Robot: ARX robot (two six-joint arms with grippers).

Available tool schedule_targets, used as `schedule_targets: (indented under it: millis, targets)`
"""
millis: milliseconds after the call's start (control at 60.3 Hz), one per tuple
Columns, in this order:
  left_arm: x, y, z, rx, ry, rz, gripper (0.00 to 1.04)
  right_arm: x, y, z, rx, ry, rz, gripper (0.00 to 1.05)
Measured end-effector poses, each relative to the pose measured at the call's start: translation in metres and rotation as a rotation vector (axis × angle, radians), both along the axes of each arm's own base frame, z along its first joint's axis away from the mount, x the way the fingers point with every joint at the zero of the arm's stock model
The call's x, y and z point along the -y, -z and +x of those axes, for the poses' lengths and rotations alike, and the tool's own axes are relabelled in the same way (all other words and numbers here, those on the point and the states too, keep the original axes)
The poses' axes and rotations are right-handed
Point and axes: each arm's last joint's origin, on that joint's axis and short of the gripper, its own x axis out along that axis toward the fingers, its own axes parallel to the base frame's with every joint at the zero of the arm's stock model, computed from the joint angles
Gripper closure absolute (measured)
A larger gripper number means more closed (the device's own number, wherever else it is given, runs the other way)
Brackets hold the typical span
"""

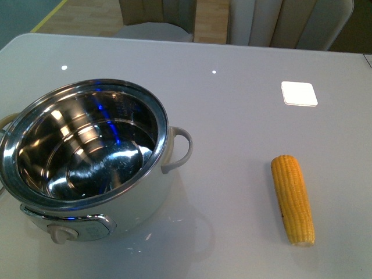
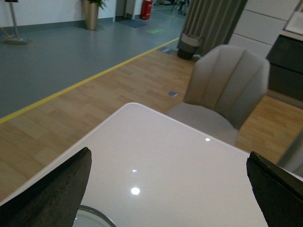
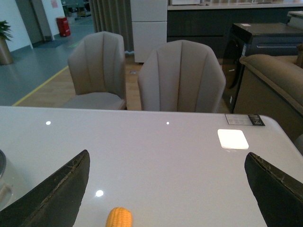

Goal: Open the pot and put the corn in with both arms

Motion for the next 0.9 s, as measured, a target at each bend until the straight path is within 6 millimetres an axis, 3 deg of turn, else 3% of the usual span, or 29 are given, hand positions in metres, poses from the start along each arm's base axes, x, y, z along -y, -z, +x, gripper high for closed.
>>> schedule_targets:
  millis: [149, 398, 597, 713, 895]
  targets:
    - [0.020, -0.009, -0.034, 0.012, -0.013, -0.035, 0.07, 0.000, 0.000, 0.000, 0.000, 0.000, 0.000, 0.09]
    - [0.032, -0.001, -0.089, -0.012, -0.051, -0.097, 0.07, 0.000, 0.000, 0.000, 0.000, 0.000, 0.000, 0.09]
    - [0.037, 0.011, -0.111, -0.041, 0.016, -0.090, 0.07, 0.000, 0.000, 0.000, 0.000, 0.000, 0.000, 0.09]
    - [0.042, 0.006, -0.116, 0.016, 0.227, 0.081, 0.27, 0.000, 0.000, 0.000, -0.001, 0.000, 0.000, 0.09]
    - [0.050, 0.001, -0.124, 0.026, 0.247, 0.188, 0.61, 0.000, 0.000, 0.000, 0.000, 0.000, 0.000, 0.09]
